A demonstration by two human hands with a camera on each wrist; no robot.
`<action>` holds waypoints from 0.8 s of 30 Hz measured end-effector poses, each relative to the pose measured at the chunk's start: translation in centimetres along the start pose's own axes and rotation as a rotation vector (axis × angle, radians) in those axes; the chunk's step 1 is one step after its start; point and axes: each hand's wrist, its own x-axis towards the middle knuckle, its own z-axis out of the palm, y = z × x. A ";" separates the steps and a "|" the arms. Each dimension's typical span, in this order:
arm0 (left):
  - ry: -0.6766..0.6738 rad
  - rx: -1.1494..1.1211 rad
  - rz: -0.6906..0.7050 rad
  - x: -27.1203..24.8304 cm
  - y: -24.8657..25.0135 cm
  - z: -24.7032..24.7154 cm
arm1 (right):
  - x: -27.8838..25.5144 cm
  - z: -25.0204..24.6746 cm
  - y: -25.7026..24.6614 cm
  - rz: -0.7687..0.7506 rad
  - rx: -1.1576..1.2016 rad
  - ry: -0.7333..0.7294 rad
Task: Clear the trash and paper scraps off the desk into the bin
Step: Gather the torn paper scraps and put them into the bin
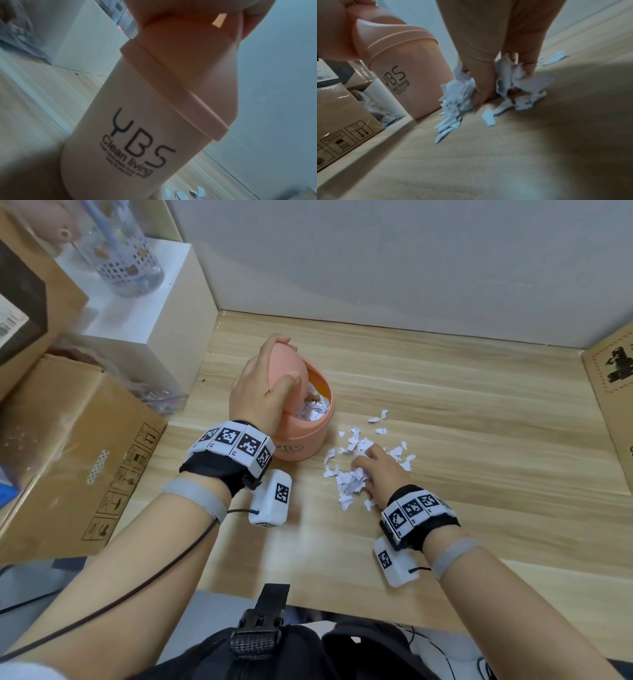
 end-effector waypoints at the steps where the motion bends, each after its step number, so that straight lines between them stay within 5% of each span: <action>1: -0.001 0.000 -0.006 0.0 0.0 0.0 | -0.1 0.0 0.1 0.012 0.035 0.008; 8: -0.010 -0.003 -0.013 0.0 0.1 -0.1 | 0.0 -3.8 -0.6 0.156 0.223 0.156; 16: -0.039 0.000 -0.019 0.1 0.2 -0.4 | 0.6 -13.3 -8.8 -0.096 0.349 0.200; 24: -0.061 -0.002 -0.048 0.0 0.3 -0.7 | 4.9 -12.2 -12.9 0.002 0.221 0.163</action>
